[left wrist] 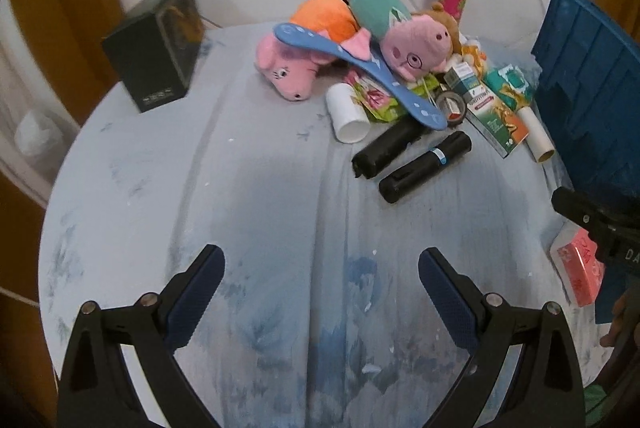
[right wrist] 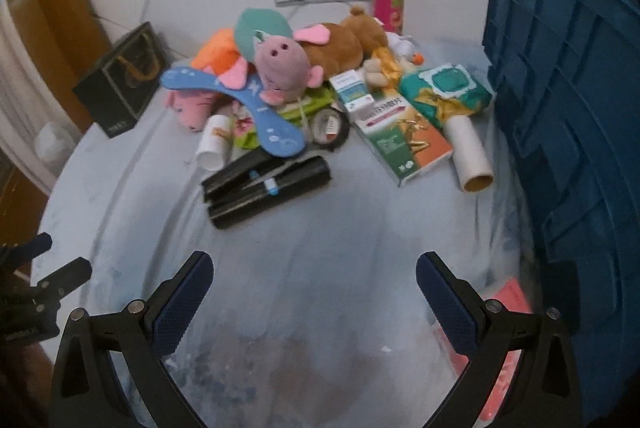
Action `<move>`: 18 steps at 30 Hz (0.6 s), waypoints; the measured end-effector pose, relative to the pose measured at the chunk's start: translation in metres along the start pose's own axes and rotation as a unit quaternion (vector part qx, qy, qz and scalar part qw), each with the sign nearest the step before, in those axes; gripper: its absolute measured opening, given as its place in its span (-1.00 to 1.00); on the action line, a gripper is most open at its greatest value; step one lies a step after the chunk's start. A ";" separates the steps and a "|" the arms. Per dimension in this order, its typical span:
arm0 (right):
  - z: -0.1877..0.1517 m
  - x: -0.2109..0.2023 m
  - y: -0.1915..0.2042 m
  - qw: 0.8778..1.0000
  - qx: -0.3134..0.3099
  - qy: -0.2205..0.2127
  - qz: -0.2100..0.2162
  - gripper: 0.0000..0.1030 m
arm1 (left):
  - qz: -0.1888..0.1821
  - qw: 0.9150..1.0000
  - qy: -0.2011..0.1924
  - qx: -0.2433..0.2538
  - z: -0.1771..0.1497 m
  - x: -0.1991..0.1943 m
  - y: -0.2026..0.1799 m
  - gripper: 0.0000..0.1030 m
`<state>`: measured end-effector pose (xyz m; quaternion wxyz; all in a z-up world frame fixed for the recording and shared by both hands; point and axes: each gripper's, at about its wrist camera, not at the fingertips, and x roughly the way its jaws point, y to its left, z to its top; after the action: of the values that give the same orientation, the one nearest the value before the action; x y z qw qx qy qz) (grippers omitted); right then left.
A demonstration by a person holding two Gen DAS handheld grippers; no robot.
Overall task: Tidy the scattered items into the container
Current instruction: 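Grasp one black trash-bag roll with the right tool while the left grasps the other roll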
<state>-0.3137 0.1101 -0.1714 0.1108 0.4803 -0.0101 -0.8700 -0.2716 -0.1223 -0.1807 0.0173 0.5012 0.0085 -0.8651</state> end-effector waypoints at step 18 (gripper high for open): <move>0.017 0.107 0.038 0.985 0.158 0.050 -0.035 -0.14 | -0.077 0.986 0.052 0.142 0.081 0.136 -0.002 0.28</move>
<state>-0.3757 0.0497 -0.2463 0.0034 0.5352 -0.1253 -0.8354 -0.4100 -0.1257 -0.2584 -0.1208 0.5407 -0.0748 -0.8291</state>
